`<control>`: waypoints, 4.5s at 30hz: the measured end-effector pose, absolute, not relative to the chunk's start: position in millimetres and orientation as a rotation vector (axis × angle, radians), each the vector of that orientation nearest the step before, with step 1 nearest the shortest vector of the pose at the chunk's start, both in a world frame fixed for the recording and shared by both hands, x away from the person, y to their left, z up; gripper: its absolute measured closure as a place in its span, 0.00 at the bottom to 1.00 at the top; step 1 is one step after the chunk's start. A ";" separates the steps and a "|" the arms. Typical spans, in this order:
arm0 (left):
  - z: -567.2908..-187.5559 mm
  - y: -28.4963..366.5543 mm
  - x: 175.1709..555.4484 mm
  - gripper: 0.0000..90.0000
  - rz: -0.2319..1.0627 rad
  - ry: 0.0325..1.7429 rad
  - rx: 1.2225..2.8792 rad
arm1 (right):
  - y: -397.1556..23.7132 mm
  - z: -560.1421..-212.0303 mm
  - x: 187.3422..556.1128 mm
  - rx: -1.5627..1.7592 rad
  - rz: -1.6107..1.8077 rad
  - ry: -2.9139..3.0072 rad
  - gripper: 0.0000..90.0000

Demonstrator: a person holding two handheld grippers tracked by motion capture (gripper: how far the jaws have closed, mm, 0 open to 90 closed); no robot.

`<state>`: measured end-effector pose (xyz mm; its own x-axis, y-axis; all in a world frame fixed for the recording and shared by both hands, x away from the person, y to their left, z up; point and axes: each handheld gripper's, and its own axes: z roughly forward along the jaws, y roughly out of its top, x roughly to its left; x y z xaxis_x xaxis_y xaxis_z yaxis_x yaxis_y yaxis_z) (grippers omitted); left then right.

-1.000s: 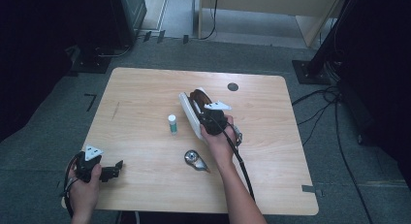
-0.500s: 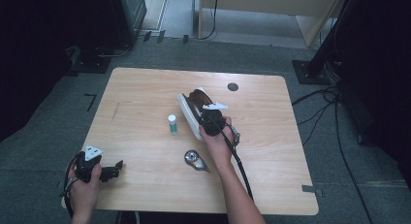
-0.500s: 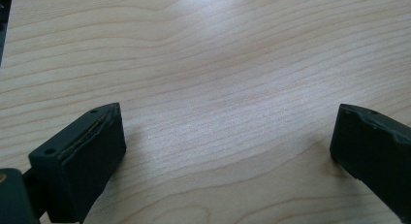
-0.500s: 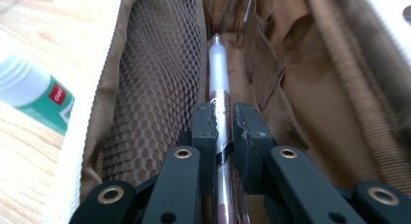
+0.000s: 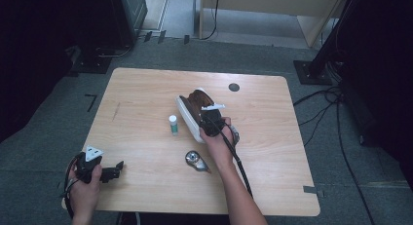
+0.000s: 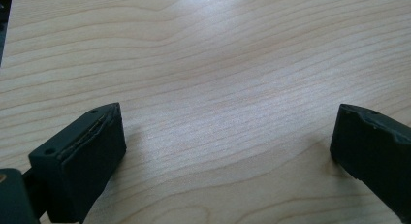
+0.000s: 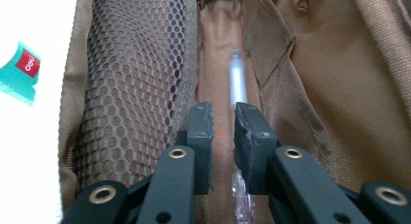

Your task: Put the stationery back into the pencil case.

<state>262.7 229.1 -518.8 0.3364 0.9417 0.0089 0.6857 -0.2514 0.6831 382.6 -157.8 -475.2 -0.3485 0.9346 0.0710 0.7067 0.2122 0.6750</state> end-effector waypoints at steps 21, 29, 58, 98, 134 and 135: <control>-518.8 229.1 262.7 0.00 0.571 1.420 2.024 | -169.0 -435.8 359.7 1.402 1.107 1.990 0.83; -518.8 229.0 262.6 0.00 0.571 1.421 2.022 | -170.9 -415.4 344.6 1.351 1.190 1.980 0.80; -518.8 229.0 262.7 0.00 0.572 1.421 2.022 | -94.6 -420.5 344.1 1.287 1.260 2.087 0.73; -518.8 229.1 262.7 0.00 0.571 1.420 2.023 | -60.3 -450.5 360.7 1.333 1.100 2.123 0.73; -518.8 225.6 262.5 0.00 0.565 1.404 2.033 | -109.6 -389.2 344.7 1.301 1.235 1.991 0.73; -518.7 225.6 262.5 0.00 0.565 1.404 2.033 | -111.5 -387.8 345.2 1.300 1.236 1.985 0.73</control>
